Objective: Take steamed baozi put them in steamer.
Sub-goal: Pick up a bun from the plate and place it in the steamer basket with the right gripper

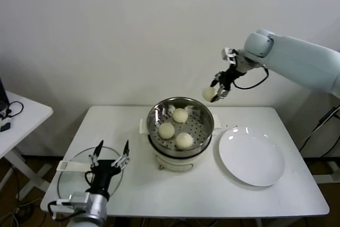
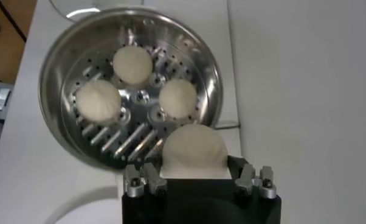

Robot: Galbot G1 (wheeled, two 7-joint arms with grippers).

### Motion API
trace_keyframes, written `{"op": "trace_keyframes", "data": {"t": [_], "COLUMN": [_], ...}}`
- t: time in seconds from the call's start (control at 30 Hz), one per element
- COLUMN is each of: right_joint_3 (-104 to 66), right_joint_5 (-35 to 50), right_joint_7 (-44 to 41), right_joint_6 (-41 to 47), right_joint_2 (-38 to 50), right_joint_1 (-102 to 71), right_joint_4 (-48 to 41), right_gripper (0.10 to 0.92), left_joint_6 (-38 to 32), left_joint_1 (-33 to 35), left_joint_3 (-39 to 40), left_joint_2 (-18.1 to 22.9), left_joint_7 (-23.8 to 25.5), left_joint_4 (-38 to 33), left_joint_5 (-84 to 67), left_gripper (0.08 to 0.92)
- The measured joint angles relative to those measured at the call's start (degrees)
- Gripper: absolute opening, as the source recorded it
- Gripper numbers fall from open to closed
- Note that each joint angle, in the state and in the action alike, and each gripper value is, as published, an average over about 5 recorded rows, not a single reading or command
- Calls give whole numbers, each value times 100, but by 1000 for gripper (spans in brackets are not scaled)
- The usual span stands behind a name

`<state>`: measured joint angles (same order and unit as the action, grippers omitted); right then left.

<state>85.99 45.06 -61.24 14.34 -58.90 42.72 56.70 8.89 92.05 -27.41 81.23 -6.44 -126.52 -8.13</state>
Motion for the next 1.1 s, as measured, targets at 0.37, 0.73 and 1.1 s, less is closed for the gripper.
{"op": "trace_keyframes", "data": {"t": [0.37,0.73,1.1], "right_joint_3": [258,278,239], "right_joint_5": [139,-152,-511], "right_joint_7": [221,275,268], "right_joint_6": [163,173,139], "right_joint_2": [-258,-511,-641], "right_joint_1": [-239,-687,-1004], "right_joint_4": [380,293,-27], "right_gripper": [709,706,704], "left_joint_6": [-8,-13,5], "left_joint_1": [63,70,-14], "left_joint_3": [-97,-162,-166], "left_joint_2": [-32,-37,-33], "left_joint_7": [-1,2,-3], "left_joint_4": [-20,18,101], "left_joint_5": [-86,-183,-234], "left_gripper": [823,823,823]}}
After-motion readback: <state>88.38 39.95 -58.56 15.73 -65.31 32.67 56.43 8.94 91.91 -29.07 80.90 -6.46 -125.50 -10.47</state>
